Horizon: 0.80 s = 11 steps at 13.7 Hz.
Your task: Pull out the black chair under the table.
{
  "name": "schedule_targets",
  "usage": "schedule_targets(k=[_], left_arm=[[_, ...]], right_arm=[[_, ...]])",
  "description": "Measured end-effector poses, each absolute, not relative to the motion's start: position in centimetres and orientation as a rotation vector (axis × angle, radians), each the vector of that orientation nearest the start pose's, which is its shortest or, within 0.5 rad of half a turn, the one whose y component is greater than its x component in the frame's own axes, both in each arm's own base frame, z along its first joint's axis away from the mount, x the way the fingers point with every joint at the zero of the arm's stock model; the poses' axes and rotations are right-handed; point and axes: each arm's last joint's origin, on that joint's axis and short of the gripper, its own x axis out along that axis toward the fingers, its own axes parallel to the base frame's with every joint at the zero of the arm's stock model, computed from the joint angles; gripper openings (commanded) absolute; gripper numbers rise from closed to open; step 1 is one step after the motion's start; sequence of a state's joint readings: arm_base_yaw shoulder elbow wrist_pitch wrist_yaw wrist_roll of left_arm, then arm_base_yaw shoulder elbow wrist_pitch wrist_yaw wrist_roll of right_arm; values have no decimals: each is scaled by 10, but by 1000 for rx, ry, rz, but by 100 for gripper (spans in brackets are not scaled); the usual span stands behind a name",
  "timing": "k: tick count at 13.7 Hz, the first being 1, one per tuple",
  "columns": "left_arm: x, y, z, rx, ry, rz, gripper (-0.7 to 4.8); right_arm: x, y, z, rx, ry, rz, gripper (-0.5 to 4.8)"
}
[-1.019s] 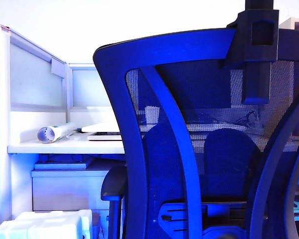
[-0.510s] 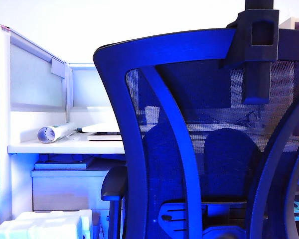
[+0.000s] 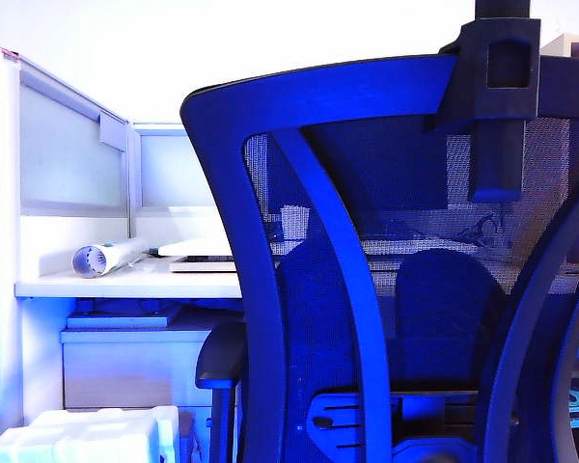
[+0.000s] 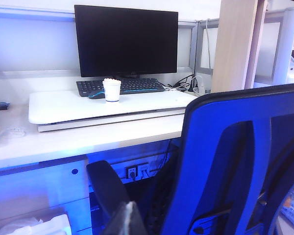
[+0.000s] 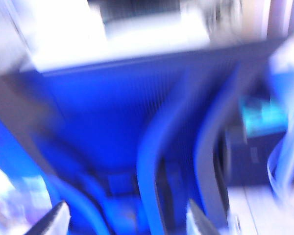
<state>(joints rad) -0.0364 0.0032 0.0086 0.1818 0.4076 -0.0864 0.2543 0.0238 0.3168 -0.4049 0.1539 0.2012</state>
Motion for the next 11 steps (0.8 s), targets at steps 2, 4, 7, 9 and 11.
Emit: schedule_targets(k=[2,4,7,9,11], left_arm=[[93,-15,183,-46,-162,-437,-5],[94,-14,180,-53,-129,-418,-5],[95,-14,176,-32,-102,-397,-5],[96,-12,170,29,-53,-323,-5],[97,-5,156,51,102,-90,-5]], right_arm=[[79,16,193,155,217,78,313],[83,17,176,105,255,76,302],[84,14,173,81,251,48,301],[87,5,162,109,270,-8,116],[87,3,159,119,293,20,-6]])
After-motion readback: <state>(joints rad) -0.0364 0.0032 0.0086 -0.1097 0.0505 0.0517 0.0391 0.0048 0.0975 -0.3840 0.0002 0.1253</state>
